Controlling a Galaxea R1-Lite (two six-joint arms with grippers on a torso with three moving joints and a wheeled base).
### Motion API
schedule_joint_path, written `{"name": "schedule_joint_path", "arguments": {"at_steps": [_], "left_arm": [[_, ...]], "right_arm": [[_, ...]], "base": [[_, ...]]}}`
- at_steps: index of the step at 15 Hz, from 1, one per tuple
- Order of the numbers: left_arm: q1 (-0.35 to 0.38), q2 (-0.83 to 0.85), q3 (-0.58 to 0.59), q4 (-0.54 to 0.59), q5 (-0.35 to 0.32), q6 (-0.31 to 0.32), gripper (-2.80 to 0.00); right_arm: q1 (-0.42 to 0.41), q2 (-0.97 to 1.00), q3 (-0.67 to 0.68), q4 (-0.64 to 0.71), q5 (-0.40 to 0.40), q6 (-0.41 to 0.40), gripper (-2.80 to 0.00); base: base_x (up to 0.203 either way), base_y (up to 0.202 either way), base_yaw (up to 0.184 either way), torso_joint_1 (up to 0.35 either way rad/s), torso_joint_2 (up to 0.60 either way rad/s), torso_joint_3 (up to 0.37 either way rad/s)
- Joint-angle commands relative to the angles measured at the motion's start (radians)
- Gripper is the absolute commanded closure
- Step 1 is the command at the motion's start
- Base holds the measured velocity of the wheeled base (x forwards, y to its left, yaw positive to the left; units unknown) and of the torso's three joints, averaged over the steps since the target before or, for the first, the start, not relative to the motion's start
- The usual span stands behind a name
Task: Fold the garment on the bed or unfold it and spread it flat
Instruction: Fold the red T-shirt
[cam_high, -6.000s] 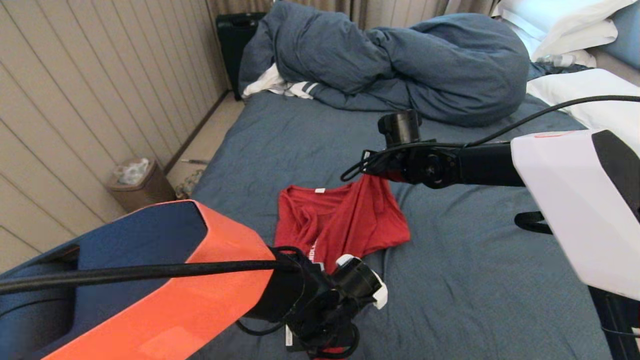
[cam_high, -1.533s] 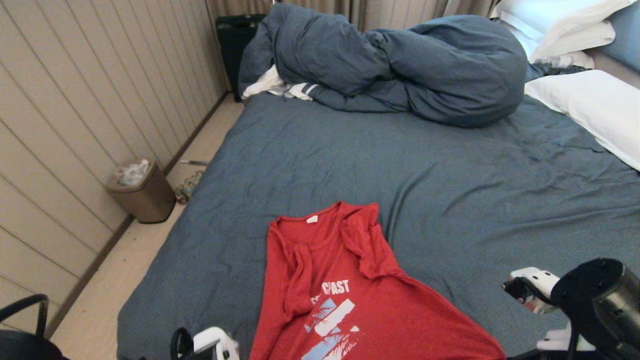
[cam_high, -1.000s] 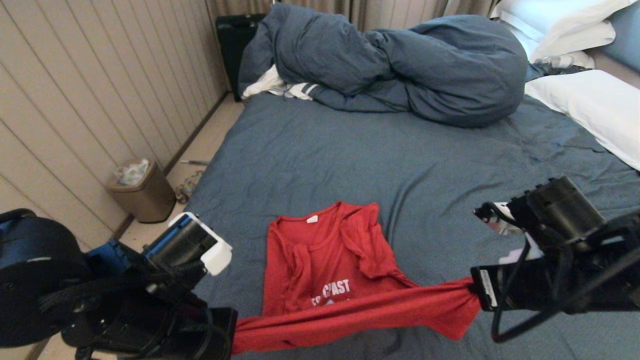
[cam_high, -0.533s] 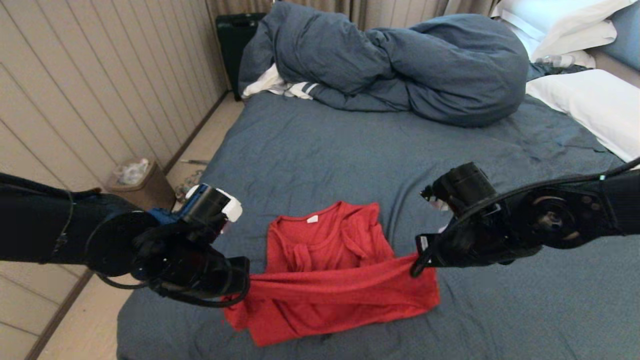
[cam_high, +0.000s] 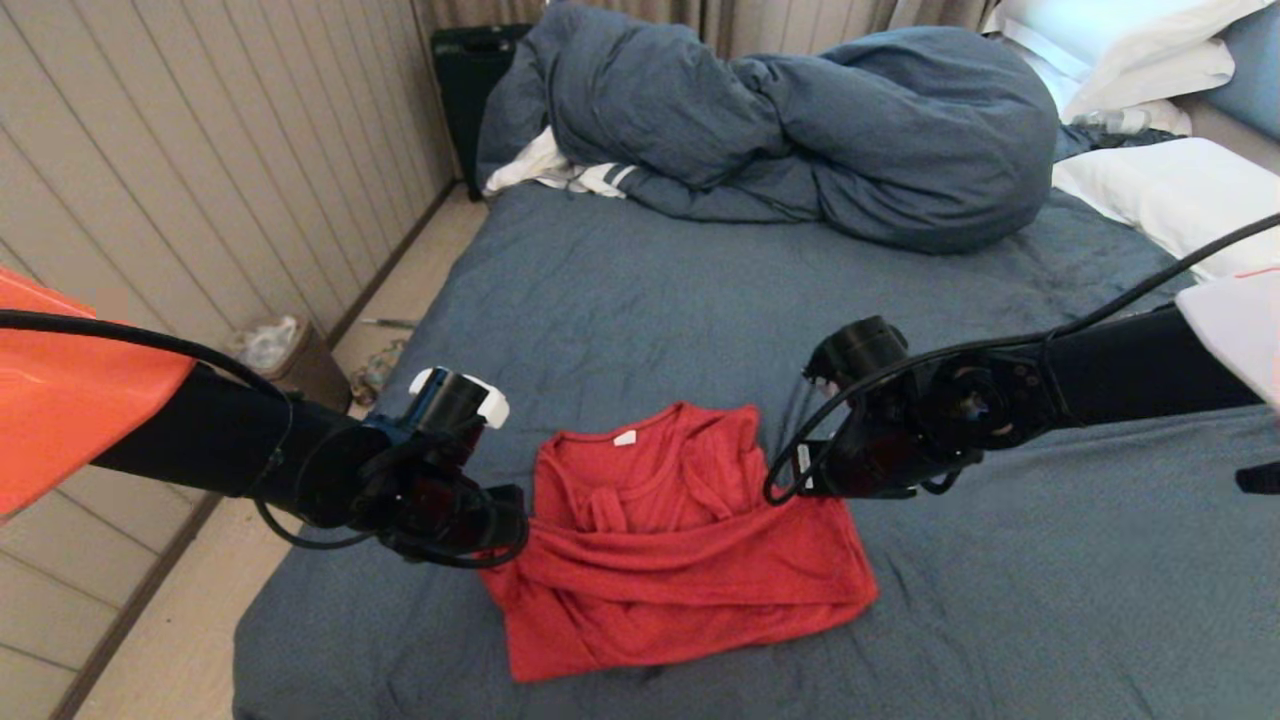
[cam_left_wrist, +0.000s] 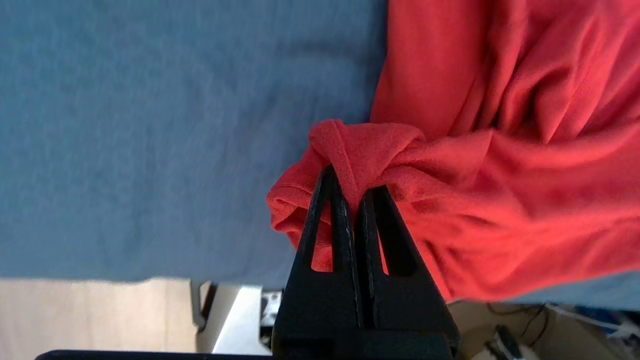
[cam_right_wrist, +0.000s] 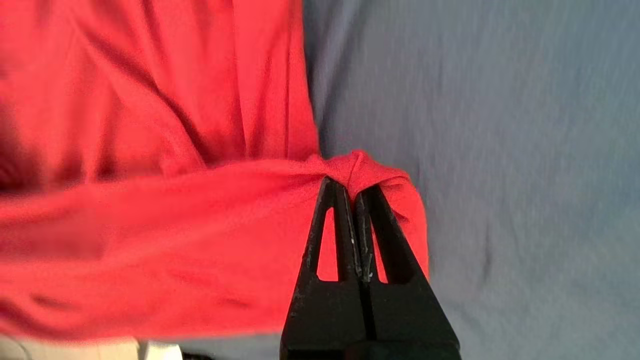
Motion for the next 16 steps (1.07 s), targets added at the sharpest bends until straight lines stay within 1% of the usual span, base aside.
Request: {"name": "schedule_joint_path", "arguments": {"at_steps": [1,4,5,8,12,16], "left_arm": [[0.002,0.015,-0.009,-0.003,0.000,-0.005,0.00],[0.011,0.036,-0.021,-0.008,0.005,-0.012,0.00],[0.012,0.035,-0.019,-0.014,-0.002,-0.015,-2.80],[0.020,0.012,0.019,-0.065,0.005,-0.014,-2.80],[0.026,-0.025,0.096,-0.071,0.006,-0.015,-2.80],[0.026,-0.171,0.201,-0.117,0.006,-0.015,-2.80]], "right_arm": [[-0.006,0.028,-0.026,0.003,0.000,0.002,0.00],[-0.004,0.047,-0.078,0.003,0.002,-0.008,0.00],[-0.004,0.051,-0.084,0.003,0.000,-0.014,-2.80],[-0.010,0.048,-0.084,0.003,0.000,-0.017,-2.80],[-0.039,0.040,-0.077,0.001,0.002,-0.016,-2.80],[-0.050,-0.022,-0.048,0.002,0.017,-0.015,-2.80]], "base": [[0.000,0.000,0.000,0.000,0.00,0.000],[0.000,0.000,0.000,0.000,0.00,0.000],[0.000,0.000,0.000,0.000,0.00,0.000],[0.000,0.000,0.000,0.000,0.00,0.000],[0.000,0.000,0.000,0.000,0.00,0.000],[0.000,0.000,0.000,0.000,0.00,0.000]]}}
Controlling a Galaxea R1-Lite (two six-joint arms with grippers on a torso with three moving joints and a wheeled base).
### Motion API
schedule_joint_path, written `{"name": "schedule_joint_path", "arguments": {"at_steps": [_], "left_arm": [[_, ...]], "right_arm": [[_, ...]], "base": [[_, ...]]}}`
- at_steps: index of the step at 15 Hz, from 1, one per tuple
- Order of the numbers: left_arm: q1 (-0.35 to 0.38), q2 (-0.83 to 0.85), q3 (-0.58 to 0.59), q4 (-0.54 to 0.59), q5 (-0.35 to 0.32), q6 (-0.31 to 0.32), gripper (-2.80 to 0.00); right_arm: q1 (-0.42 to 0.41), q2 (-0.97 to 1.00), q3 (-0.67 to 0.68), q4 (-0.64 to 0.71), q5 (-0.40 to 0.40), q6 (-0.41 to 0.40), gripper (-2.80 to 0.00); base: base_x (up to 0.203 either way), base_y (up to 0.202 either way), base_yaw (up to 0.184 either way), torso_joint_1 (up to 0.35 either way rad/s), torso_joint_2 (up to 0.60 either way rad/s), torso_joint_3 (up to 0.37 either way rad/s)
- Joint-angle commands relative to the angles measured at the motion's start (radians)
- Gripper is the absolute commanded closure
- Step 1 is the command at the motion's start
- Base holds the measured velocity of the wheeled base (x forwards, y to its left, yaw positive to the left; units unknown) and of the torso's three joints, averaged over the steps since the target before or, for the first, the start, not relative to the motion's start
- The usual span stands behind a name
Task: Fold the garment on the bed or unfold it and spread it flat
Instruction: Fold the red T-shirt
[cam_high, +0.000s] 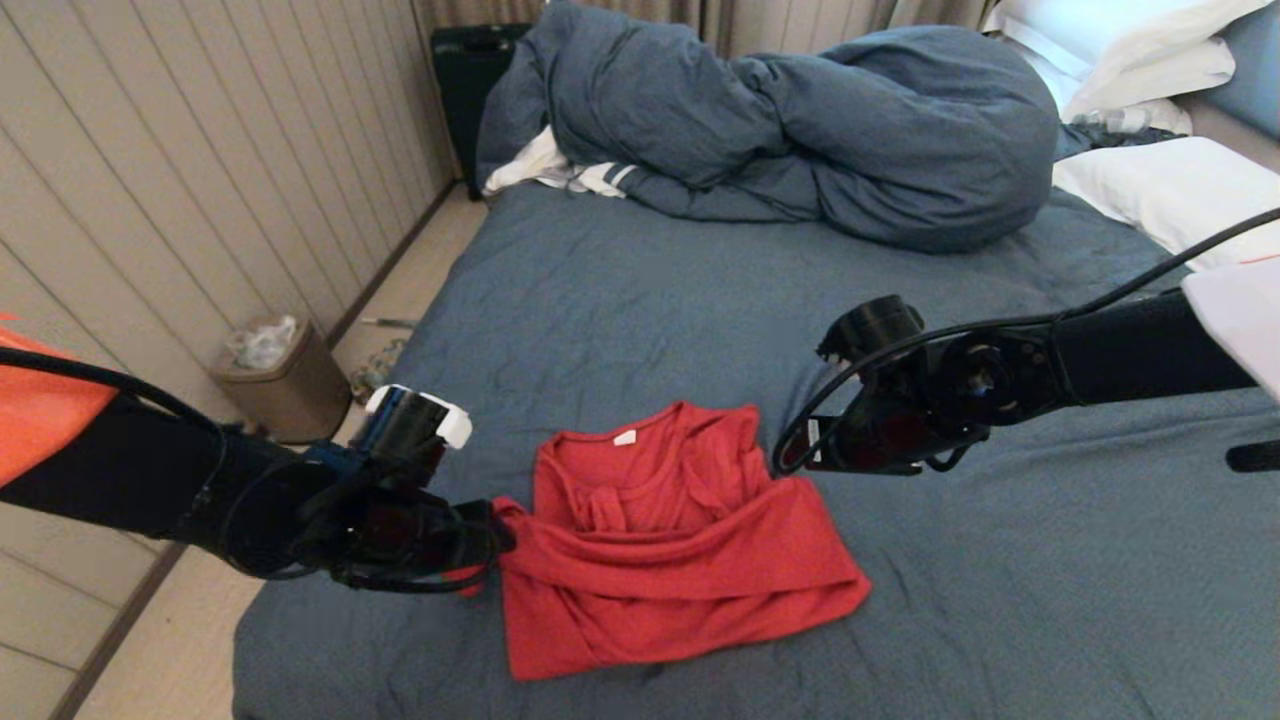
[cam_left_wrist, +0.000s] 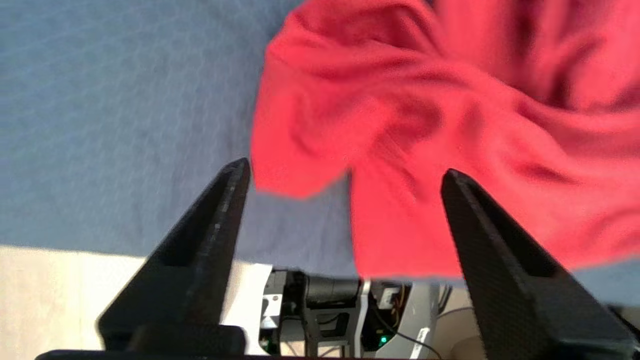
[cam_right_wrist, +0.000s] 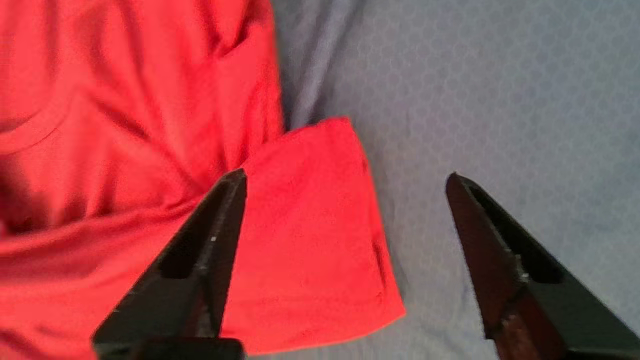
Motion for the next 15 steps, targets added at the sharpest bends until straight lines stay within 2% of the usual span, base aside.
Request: {"name": "schedule_joint_path", "arguments": {"at_steps": [1,4,5,6,9,11,15], "left_arm": [[0.001,-0.120,0.039,-0.005,0.001,-0.004,-2.80],[0.019,-0.192,0.118,-0.012,-0.011,-0.011,-2.80],[0.020,-0.192,0.146,-0.017,-0.015,-0.010,-2.80],[0.021,-0.188,0.160,-0.028,-0.017,-0.009,0.00],[0.019,-0.157,0.202,-0.091,-0.066,-0.007,0.00],[0.015,-0.145,0.240,-0.155,-0.076,-0.009,0.00],[-0.035,-0.124,0.277,-0.195,-0.070,-0.028,0.00]], "right_arm": [[0.001,-0.061,0.034,0.001,0.002,0.002,-2.80],[0.004,-0.131,0.131,0.003,0.006,0.005,-2.80],[0.006,-0.151,0.174,0.003,0.006,0.007,0.00],[0.009,-0.170,0.215,0.002,0.007,0.010,0.00],[0.016,-0.183,0.341,-0.055,0.006,0.009,0.00],[0.025,-0.168,0.407,-0.120,0.005,0.005,0.00],[0.048,-0.111,0.406,-0.129,0.003,0.011,0.00]], "base": [[0.000,0.000,0.000,0.000,0.00,0.000],[0.000,0.000,0.000,0.000,0.00,0.000],[0.000,0.000,0.000,0.000,0.00,0.000],[0.000,0.000,0.000,0.000,0.00,0.000],[0.000,0.000,0.000,0.000,0.00,0.000],[0.000,0.000,0.000,0.000,0.00,0.000],[0.000,0.000,0.000,0.000,0.00,0.000]]}}
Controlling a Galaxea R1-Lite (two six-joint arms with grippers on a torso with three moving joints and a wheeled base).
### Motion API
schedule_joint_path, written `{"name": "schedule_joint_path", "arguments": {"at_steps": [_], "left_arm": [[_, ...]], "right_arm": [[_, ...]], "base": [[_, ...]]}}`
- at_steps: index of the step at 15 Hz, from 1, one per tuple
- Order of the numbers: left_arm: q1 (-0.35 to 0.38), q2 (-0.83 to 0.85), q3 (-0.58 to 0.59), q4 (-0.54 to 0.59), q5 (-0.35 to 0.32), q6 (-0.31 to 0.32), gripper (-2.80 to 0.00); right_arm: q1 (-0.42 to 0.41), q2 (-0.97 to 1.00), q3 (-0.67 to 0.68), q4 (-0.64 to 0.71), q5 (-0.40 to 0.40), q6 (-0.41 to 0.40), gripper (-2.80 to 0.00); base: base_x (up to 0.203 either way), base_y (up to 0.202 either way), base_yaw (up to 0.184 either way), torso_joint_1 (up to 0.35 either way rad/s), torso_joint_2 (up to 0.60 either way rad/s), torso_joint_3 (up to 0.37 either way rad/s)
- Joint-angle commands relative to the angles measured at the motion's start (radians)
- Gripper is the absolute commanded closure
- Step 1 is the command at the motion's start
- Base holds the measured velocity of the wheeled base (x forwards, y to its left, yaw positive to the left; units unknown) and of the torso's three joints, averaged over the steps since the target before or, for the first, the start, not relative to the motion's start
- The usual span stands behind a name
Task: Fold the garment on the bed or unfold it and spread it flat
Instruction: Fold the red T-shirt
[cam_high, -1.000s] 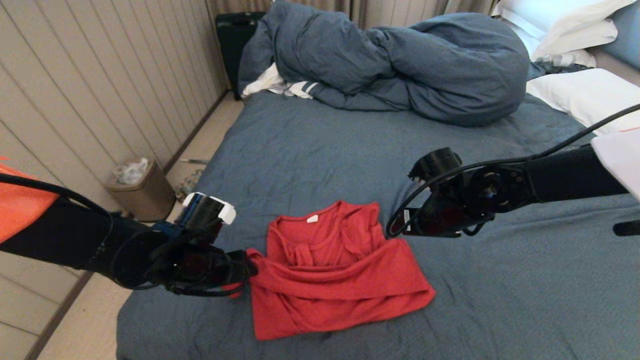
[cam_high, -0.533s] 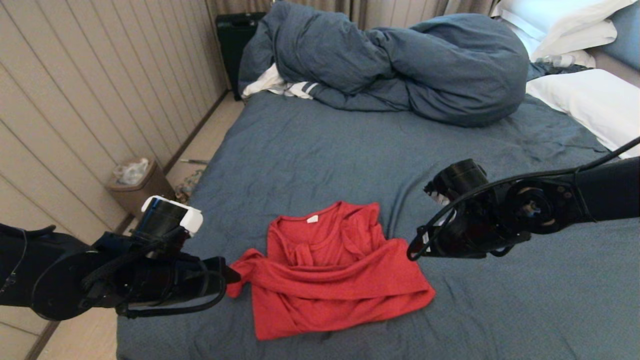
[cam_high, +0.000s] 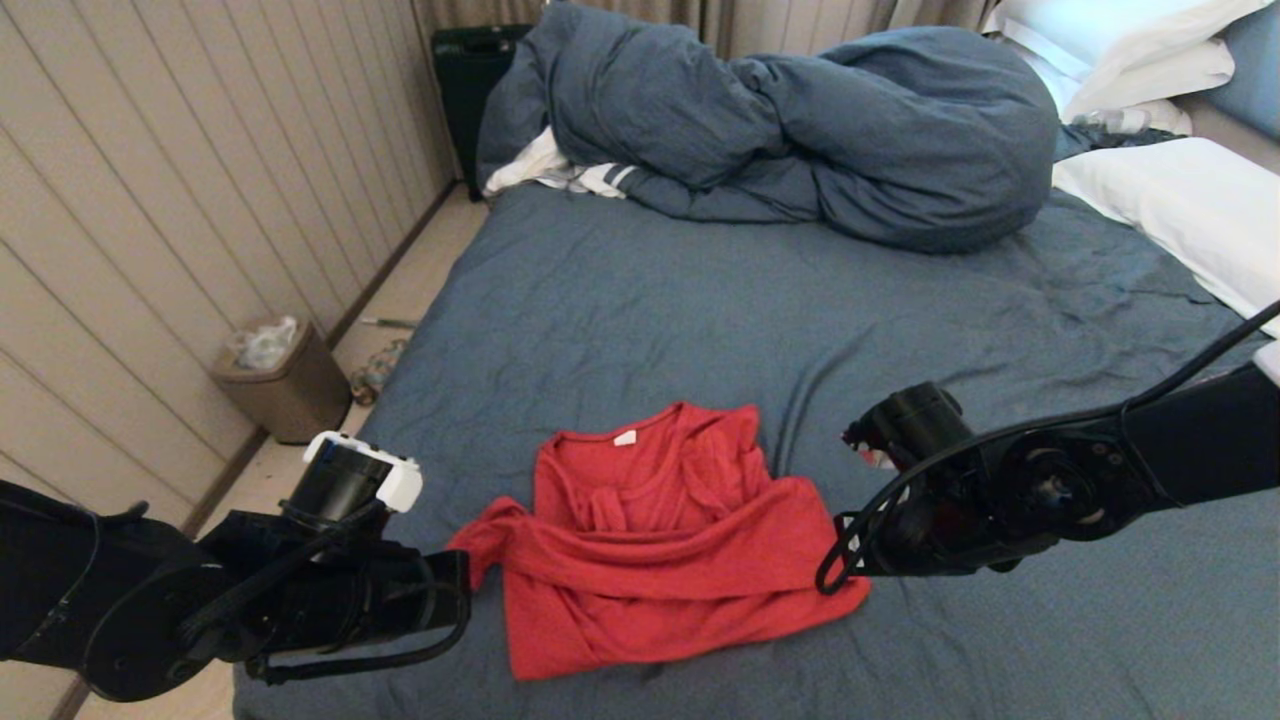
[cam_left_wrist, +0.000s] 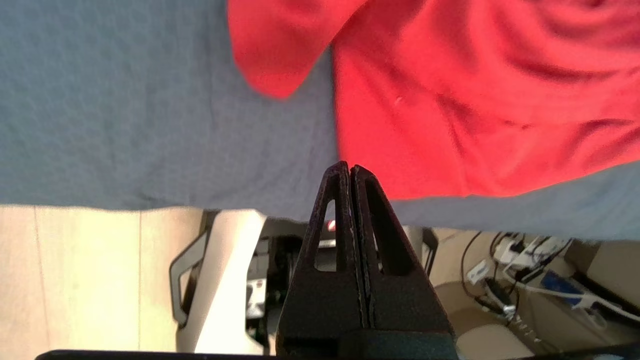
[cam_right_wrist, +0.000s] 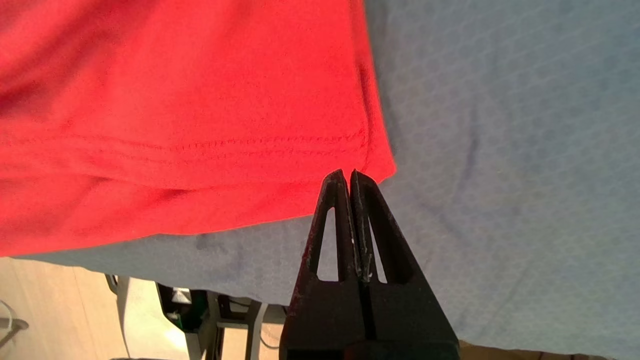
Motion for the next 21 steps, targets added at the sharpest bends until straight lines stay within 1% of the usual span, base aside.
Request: {"name": "schedule_joint_path", "arguments": {"at_steps": [1,2,3,4,5,13,14,21], "left_arm": [[-0.007,0.014,0.006,-0.002,-0.001,-0.005,0.00],[-0.007,0.013,0.008,-0.002,-0.001,-0.007,0.00],[-0.008,0.010,0.009,-0.001,-0.003,-0.007,0.00],[-0.008,0.006,0.011,-0.001,-0.003,-0.007,0.00],[-0.008,0.008,0.011,-0.001,-0.003,-0.007,0.00],[-0.008,0.016,0.009,-0.001,-0.004,-0.005,0.00],[-0.008,0.021,0.008,-0.001,-0.004,-0.005,0.00],[-0.008,0.023,0.009,-0.001,-0.004,-0.005,0.00]], "right_arm": [[0.013,0.024,0.000,0.001,-0.002,0.004,0.00],[0.025,0.036,0.000,-0.005,-0.004,0.006,0.00],[0.025,0.042,0.002,-0.014,-0.004,0.007,-0.69],[0.025,0.049,0.006,-0.038,-0.004,0.006,-2.80],[0.025,0.061,0.007,-0.057,-0.006,0.004,-2.80],[0.026,0.114,-0.022,-0.073,-0.004,0.007,-2.80],[0.027,0.113,-0.028,-0.073,-0.004,0.008,0.00],[0.027,0.105,-0.024,-0.073,-0.009,0.008,0.00]], "base": [[0.000,0.000,0.000,0.000,0.00,0.000],[0.000,0.000,0.000,0.000,0.00,0.000],[0.000,0.000,0.000,0.000,0.00,0.000],[0.000,0.000,0.000,0.000,0.00,0.000],[0.000,0.000,0.000,0.000,0.00,0.000],[0.000,0.000,0.000,0.000,0.00,0.000],[0.000,0.000,0.000,0.000,0.00,0.000],[0.000,0.000,0.000,0.000,0.00,0.000]]}}
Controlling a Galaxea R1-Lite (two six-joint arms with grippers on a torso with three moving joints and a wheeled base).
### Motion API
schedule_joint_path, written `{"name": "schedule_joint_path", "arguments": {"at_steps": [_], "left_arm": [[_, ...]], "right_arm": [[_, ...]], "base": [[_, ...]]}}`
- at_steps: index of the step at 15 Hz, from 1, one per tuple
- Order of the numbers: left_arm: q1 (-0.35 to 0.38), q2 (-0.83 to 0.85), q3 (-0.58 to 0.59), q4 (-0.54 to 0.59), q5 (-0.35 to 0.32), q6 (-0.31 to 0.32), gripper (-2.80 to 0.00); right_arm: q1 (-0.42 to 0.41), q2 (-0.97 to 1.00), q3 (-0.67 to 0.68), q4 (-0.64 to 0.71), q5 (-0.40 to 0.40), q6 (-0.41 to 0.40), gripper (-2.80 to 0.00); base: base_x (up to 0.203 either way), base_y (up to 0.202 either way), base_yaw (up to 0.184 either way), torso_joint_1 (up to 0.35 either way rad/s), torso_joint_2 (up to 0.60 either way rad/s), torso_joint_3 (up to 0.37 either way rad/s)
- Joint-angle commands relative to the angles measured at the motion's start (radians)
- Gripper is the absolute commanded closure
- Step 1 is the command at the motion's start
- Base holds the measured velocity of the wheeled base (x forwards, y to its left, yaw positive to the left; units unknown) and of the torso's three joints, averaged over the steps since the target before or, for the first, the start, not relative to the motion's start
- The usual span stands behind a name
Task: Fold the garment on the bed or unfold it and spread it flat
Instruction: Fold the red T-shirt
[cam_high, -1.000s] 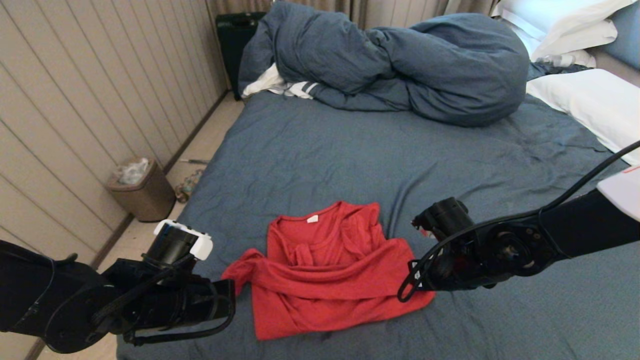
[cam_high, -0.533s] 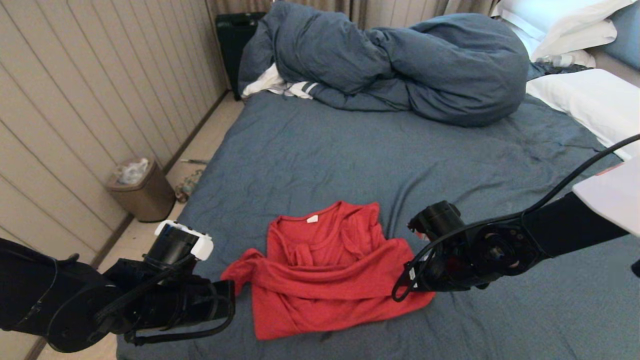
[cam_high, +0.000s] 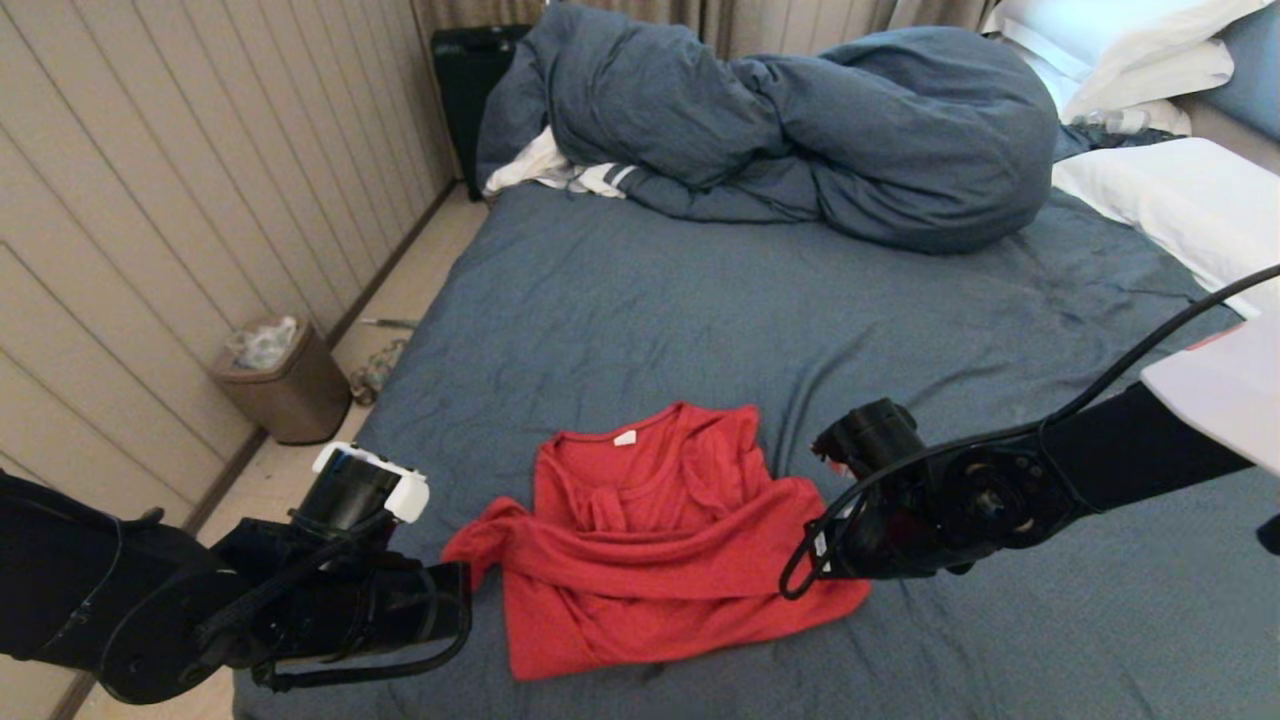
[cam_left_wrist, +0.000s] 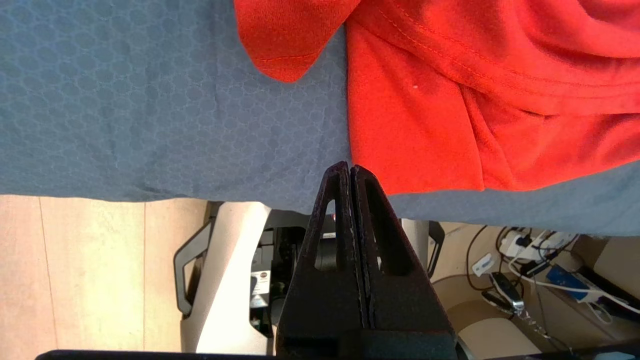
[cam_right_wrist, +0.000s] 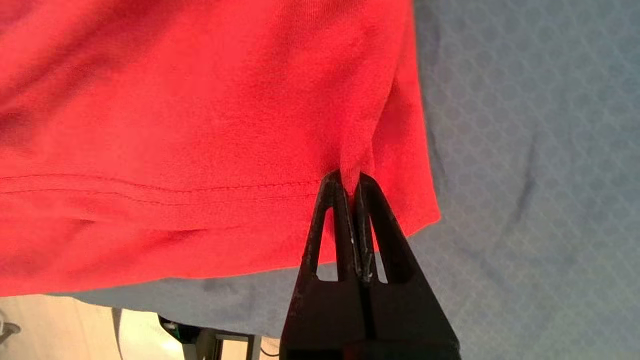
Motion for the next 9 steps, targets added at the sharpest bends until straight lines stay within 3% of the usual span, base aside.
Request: {"name": "schedule_joint_path", "arguments": {"at_steps": [1,5,9], "left_arm": [[0.000,0.001,0.000,-0.002,0.000,-0.004,0.00],[0.000,-0.010,0.000,-0.003,0.000,-0.004,0.00],[0.005,-0.072,0.001,-0.005,0.000,-0.009,0.00]], "right_arm": [[0.002,-0.003,0.003,0.000,-0.001,0.002,0.00],[0.025,-0.098,-0.041,0.003,0.000,0.003,0.00],[0.053,-0.091,-0.345,0.052,-0.006,0.003,0.00]], "base": [[0.000,0.000,0.000,0.000,0.00,0.000],[0.000,0.000,0.000,0.000,0.00,0.000],[0.000,0.000,0.000,0.000,0.00,0.000]]}}
